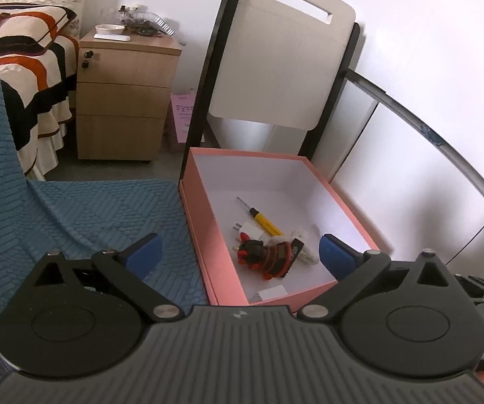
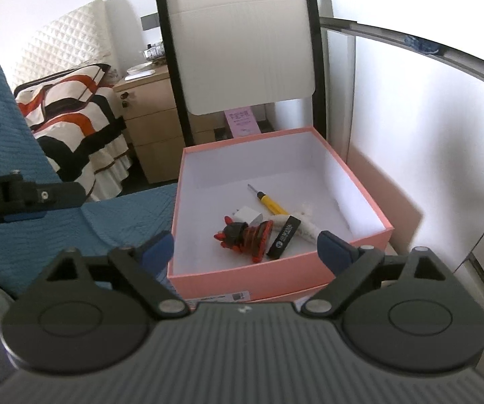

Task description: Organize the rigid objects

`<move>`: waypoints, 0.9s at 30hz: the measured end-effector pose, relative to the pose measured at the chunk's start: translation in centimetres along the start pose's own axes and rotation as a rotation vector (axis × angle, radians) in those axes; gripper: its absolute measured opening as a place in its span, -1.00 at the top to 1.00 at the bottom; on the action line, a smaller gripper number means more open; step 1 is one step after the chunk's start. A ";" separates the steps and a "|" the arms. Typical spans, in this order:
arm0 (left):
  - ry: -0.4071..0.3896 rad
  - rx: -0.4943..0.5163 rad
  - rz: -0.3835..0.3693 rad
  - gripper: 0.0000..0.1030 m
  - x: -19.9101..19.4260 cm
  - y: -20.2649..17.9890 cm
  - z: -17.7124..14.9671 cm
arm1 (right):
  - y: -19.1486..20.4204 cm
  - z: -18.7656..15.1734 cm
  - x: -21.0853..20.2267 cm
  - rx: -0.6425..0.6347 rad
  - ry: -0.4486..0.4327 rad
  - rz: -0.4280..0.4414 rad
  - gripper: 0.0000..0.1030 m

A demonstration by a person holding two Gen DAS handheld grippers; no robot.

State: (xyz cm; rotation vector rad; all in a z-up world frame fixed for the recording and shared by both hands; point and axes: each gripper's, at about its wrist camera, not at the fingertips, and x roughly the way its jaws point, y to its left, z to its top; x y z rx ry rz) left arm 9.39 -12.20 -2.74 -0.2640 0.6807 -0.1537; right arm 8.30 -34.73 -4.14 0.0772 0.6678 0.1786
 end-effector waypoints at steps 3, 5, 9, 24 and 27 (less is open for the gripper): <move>0.002 0.000 0.010 -0.97 0.3 0.3 -0.3 | -0.2 -0.2 0.6 0.025 0.015 0.015 -0.81; 0.005 -0.006 0.010 -0.97 0.5 0.7 -0.5 | -0.1 -0.3 0.9 0.036 0.024 0.023 -0.81; 0.004 -0.008 0.009 -0.98 0.6 1.1 -0.8 | 0.5 -0.6 1.1 0.021 0.027 0.032 -0.81; 0.019 -0.038 0.026 -1.00 0.3 1.7 -1.6 | 0.0 -1.3 1.3 0.059 0.046 0.004 -0.81; 0.012 -0.038 0.029 -1.00 0.0 1.5 -1.7 | -0.1 -1.5 1.2 0.059 0.050 -0.001 -0.81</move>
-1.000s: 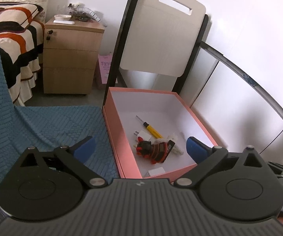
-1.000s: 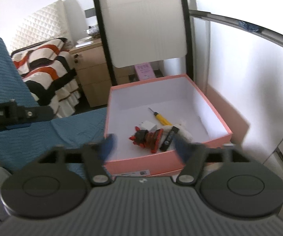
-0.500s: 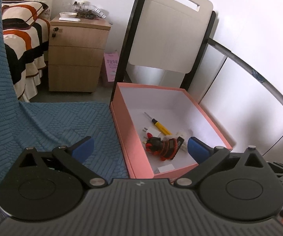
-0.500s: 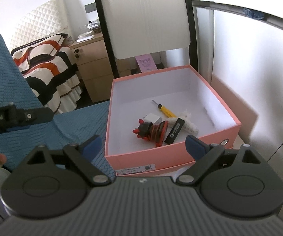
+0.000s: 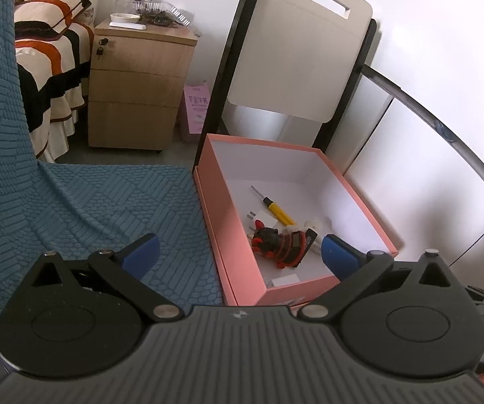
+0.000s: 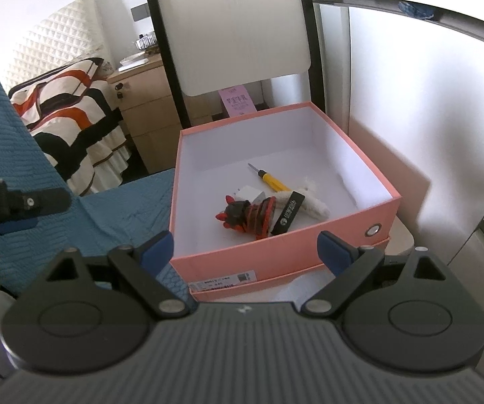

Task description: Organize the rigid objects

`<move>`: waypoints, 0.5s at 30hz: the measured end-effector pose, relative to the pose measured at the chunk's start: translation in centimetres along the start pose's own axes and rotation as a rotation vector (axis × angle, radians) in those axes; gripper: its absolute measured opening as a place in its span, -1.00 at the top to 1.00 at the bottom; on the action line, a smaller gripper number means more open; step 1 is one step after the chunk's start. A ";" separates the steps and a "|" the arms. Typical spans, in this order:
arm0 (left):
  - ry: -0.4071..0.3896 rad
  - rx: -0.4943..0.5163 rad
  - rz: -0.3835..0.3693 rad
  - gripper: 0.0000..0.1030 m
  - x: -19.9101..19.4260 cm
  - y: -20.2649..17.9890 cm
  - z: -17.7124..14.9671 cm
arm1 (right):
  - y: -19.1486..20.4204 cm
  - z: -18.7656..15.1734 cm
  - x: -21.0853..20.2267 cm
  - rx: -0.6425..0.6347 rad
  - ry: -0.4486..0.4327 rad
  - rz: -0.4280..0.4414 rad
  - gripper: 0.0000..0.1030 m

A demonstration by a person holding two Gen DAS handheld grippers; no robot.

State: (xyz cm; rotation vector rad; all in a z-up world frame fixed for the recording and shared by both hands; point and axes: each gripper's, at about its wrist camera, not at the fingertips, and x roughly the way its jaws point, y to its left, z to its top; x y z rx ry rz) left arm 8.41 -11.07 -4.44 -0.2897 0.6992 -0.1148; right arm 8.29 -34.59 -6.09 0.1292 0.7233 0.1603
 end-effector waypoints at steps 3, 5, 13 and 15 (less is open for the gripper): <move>0.003 0.002 -0.002 -1.00 0.0 -0.1 -0.1 | -0.2 -0.2 -0.1 0.004 0.004 -0.006 -0.81; 0.009 0.005 -0.004 -1.00 0.1 -0.3 -0.3 | -0.4 -0.2 -0.1 0.006 0.002 -0.010 -0.81; 0.015 0.011 -0.011 -1.00 0.0 -0.7 -0.5 | -0.5 -0.3 0.1 0.011 0.018 -0.008 -0.81; 0.010 0.014 -0.008 -1.00 -0.1 -0.7 -0.4 | -0.6 -0.3 0.2 0.009 0.020 -0.010 -0.81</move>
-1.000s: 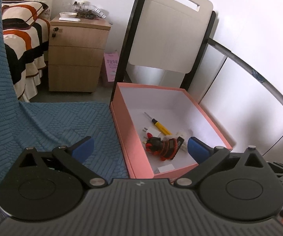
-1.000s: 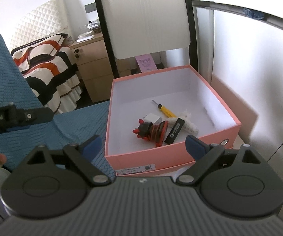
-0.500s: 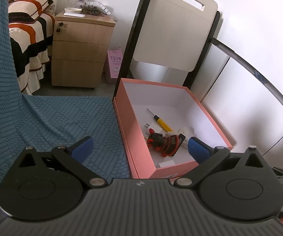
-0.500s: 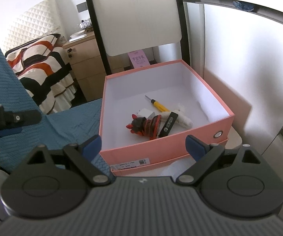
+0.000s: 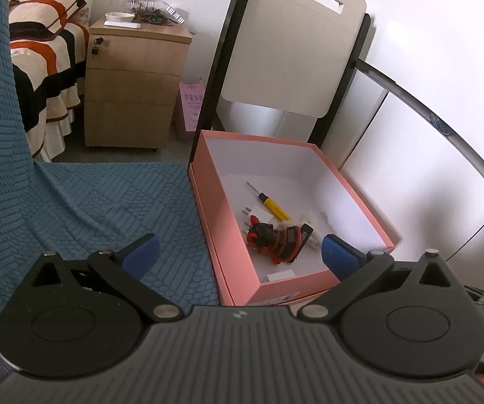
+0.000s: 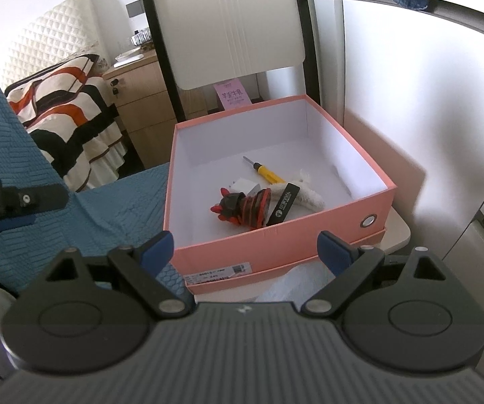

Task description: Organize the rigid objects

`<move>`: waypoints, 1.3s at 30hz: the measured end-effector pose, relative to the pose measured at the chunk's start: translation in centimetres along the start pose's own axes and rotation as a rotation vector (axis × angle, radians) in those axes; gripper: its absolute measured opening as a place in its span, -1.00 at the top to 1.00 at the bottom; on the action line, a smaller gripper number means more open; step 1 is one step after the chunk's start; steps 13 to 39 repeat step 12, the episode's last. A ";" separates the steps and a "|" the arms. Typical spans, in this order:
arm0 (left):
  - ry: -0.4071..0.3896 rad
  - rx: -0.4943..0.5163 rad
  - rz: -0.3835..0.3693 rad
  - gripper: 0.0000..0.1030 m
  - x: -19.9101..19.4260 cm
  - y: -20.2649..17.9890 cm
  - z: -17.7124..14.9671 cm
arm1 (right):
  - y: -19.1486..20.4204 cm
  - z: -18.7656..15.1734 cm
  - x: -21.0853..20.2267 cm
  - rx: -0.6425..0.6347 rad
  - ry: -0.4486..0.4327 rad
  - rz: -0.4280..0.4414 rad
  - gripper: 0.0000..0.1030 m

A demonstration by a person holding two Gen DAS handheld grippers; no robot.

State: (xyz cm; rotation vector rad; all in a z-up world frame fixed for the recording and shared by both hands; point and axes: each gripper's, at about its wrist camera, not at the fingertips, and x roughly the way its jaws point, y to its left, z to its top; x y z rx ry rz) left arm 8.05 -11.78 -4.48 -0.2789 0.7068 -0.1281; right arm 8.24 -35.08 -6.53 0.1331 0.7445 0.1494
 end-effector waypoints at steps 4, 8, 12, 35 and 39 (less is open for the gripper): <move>-0.005 -0.006 0.000 -1.00 -0.3 0.1 0.0 | -0.1 -0.1 0.0 -0.004 0.005 -0.009 -0.81; -0.011 -0.003 0.010 -1.00 -0.4 0.2 0.0 | -0.3 -0.3 0.1 0.003 0.012 -0.015 -0.81; -0.012 -0.004 0.006 -1.00 -0.5 0.2 -0.1 | 0.1 -0.4 -0.1 -0.037 -0.010 -0.052 -0.81; -0.012 -0.004 0.006 -1.00 -0.5 0.2 -0.1 | 0.1 -0.4 -0.1 -0.037 -0.010 -0.052 -0.81; -0.012 -0.004 0.006 -1.00 -0.5 0.2 -0.1 | 0.1 -0.4 -0.1 -0.037 -0.010 -0.052 -0.81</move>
